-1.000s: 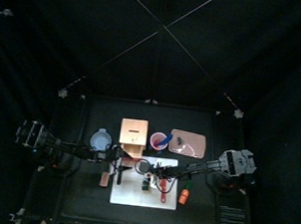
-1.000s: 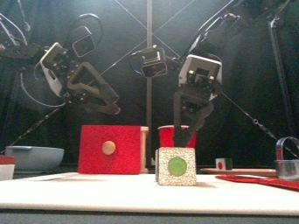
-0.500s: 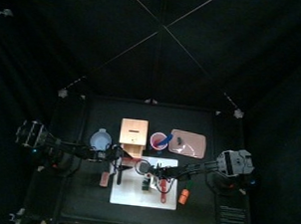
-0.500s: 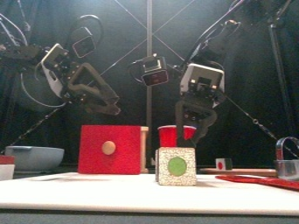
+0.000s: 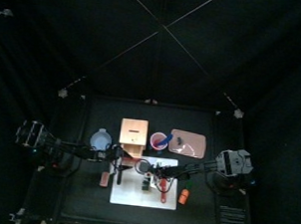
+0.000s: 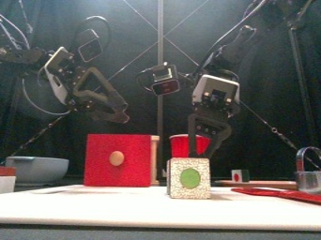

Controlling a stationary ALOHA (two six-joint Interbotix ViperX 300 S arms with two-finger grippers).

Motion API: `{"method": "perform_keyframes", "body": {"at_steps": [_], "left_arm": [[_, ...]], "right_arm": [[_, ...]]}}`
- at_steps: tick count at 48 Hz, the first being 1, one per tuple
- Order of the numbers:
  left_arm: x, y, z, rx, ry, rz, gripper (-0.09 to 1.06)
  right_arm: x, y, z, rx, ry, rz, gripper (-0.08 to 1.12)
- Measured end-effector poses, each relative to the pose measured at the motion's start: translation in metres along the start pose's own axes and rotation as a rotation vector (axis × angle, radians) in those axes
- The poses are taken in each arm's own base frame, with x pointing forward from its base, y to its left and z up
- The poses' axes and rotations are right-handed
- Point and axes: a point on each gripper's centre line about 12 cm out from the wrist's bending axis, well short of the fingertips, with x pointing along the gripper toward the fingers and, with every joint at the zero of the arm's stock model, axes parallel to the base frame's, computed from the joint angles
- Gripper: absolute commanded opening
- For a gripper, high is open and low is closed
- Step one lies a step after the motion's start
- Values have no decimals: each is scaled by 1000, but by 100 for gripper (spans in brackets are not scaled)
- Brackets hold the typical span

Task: Place sushi on board then cut the sushi with the knife then place the pieces on the plate
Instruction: Place the 4 sushi pieces on the plate

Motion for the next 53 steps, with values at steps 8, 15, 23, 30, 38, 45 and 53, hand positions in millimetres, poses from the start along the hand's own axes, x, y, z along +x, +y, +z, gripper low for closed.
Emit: {"method": "perform_keyframes", "body": {"at_steps": [8,15,23,30,38,45,53], "left_arm": [[0,1,0,-3,0,4,88],[0,1,0,-6,0,5,88],[0,1,0,-11,0,8,88],[0,1,0,-11,0,6,88],[0,1,-1,-11,6,7,88],[0,1,-1,-11,6,7,88],[0,2,-1,-12,6,9,88]], "right_arm": [[-1,0,0,-3,-2,-1,78],[-1,0,0,-4,-3,-2,75],[-1,0,0,-5,-3,-2,75],[-1,-1,0,4,3,-5,75],[-26,-7,-5,19,20,-26,75],[-54,-14,-13,40,32,-43,75],[-86,-22,-34,101,72,-46,75]]}}
